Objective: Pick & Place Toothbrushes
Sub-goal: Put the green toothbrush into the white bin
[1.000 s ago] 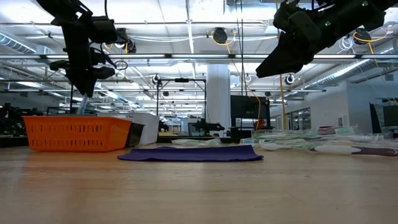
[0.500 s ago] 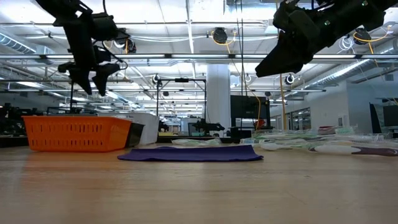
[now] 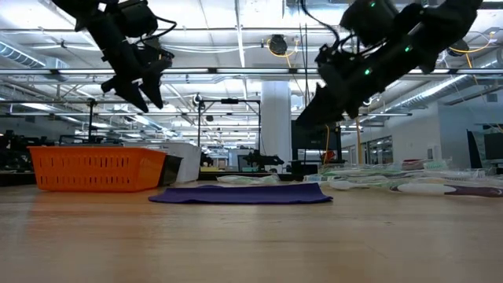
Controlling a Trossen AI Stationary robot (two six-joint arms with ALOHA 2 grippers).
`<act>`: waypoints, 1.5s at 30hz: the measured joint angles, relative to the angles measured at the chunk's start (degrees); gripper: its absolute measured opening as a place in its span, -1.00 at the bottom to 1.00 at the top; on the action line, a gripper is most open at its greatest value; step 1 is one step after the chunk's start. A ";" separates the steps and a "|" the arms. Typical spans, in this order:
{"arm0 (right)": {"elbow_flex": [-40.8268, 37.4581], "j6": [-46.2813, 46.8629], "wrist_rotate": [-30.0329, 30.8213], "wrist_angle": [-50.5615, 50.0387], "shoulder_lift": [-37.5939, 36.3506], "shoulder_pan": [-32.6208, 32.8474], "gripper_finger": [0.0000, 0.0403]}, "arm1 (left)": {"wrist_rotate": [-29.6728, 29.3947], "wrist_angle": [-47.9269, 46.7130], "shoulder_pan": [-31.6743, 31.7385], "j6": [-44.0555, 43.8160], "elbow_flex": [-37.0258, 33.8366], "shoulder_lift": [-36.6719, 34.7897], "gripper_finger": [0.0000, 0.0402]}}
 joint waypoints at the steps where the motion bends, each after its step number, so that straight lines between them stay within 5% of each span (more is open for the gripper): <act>1: 0.01 -0.14 -0.46 1.20 1.11 -0.66 -0.31 | 0.00 0.08 -0.50 0.00 0.00 0.00 0.22; 7: 0.89 -1.09 -4.21 9.75 8.73 -3.60 -0.31 | -0.24 2.05 -3.54 -0.91 0.00 0.00 0.22; 21: 9.15 -6.35 -3.97 9.80 23.70 -5.35 -0.31 | -0.48 5.63 -7.91 -0.91 0.00 0.02 0.23; 39: 10.02 -7.14 -3.55 13.92 30.02 -6.88 -0.32 | -0.50 5.85 -9.62 -0.94 0.00 0.04 0.23; 45: 10.03 -5.92 -1.06 14.24 30.25 -7.30 -0.51 | -0.50 5.85 -9.62 -1.02 0.00 0.04 0.22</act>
